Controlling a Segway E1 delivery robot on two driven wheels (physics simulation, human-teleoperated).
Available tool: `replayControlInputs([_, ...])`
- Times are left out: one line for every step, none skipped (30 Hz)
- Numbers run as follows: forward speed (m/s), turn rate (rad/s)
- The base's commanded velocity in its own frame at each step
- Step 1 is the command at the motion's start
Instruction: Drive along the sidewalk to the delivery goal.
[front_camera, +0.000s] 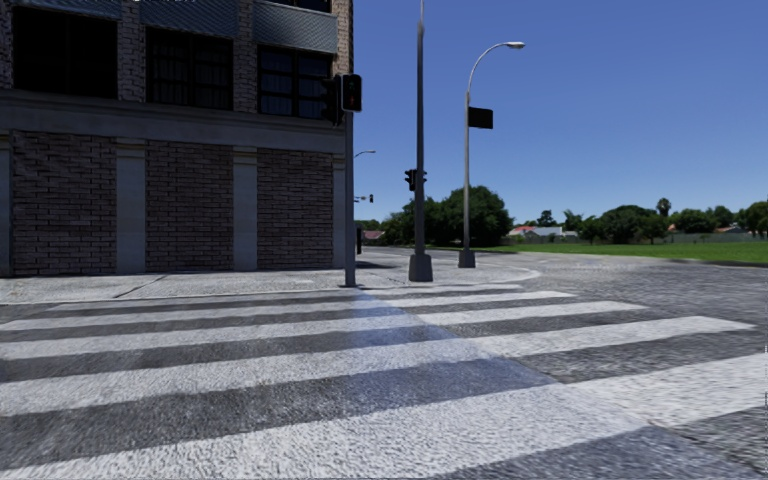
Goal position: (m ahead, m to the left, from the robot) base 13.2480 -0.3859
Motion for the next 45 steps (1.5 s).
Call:
replayControlInputs([1.55,0.57])
replayControlInputs([1.55,0.57])
replayControlInputs([1.55,0.57])
replayControlInputs([1.55,0.57])
replayControlInputs([1.55,0.57])
replayControlInputs([1.55,0.57])
replayControlInputs([1.55,0.57])
replayControlInputs([1.55,0.57])
replayControlInputs([1.55,0.57])
replayControlInputs([1.55,0.57])
replayControlInputs([1.55,0.57])
replayControlInputs([1.55,0.57])
replayControlInputs([1.55,0.57])
replayControlInputs([1.55,0.57])
replayControlInputs([1.55,0.57])
replayControlInputs([1.55,0.57])
replayControlInputs([1.55,0.57])
replayControlInputs([1.55,0.14])
replayControlInputs([1.55,0.0])
replayControlInputs([1.55,0.0])
replayControlInputs([2.0,0.0])
replayControlInputs([2.0,0.0])
replayControlInputs([2.0,0.0])
replayControlInputs([2.0,0.0])
replayControlInputs([2.0,0.0])
replayControlInputs([2.0,0.0])
replayControlInputs([2.0,0.0])
replayControlInputs([2.0,0.0])
replayControlInputs([2.0,0.0])
replayControlInputs([2.0,0.0])
replayControlInputs([2.0,0.0])
replayControlInputs([2.0,0.0])
replayControlInputs([2.0,0.0])
replayControlInputs([2.0,0.0])
replayControlInputs([2.0,0.0])
replayControlInputs([2.0,0.0])
replayControlInputs([2.0,0.0])
replayControlInputs([2.0,0.0])
replayControlInputs([2.0,0.0])
replayControlInputs([2.0,0.0])
replayControlInputs([2.0,0.0])
replayControlInputs([2.0,0.0])
replayControlInputs([2.0,0.0])
replayControlInputs([2.0,0.0])
replayControlInputs([2.0,0.0])
